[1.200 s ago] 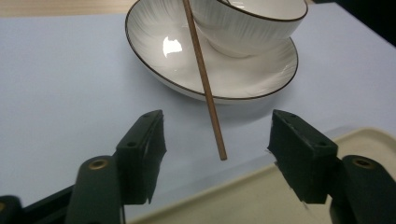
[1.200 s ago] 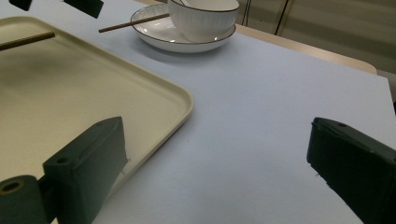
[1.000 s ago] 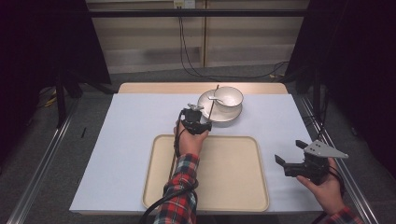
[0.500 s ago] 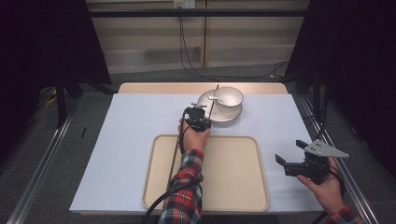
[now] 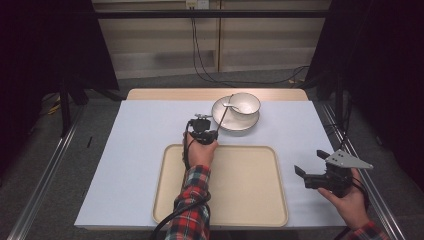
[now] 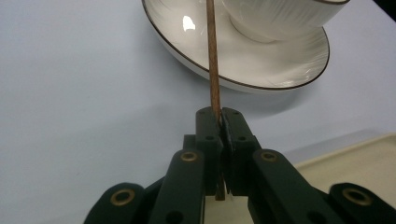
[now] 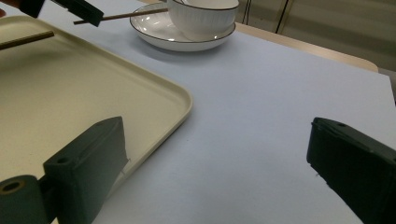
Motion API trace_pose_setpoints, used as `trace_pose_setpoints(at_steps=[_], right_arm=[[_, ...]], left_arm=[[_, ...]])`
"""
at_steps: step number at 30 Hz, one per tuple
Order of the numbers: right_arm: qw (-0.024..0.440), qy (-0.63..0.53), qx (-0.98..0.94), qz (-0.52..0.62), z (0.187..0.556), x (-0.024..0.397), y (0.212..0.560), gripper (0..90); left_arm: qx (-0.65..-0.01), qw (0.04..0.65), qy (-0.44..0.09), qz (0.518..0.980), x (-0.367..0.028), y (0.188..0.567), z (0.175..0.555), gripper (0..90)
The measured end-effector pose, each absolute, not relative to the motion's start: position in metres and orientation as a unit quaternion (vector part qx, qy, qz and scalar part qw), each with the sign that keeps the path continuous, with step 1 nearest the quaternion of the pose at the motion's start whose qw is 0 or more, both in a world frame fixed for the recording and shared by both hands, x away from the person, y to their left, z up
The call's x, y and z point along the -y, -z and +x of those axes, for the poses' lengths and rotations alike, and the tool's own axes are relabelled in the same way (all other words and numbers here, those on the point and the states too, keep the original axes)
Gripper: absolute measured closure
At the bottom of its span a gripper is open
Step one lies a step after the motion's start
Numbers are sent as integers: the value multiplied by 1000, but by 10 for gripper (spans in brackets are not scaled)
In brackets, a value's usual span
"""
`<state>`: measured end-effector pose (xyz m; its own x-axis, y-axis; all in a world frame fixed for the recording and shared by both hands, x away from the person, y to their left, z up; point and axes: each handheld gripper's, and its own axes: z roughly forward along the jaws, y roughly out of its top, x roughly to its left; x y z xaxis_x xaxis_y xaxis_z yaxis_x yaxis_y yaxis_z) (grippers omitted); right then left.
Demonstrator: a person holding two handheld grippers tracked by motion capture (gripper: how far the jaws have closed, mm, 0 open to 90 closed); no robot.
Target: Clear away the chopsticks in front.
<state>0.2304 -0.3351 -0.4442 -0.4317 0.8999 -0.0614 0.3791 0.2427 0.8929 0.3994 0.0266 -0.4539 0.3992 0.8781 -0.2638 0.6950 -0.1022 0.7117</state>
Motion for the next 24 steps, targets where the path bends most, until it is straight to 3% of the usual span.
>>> trace_pose_setpoints(at_steps=[24], right_arm=[[304, -431, -730, 435, 230, 333, 444, 44]], left_arm=[[-570, 416, -146, 694, -97, 437, 298, 863]])
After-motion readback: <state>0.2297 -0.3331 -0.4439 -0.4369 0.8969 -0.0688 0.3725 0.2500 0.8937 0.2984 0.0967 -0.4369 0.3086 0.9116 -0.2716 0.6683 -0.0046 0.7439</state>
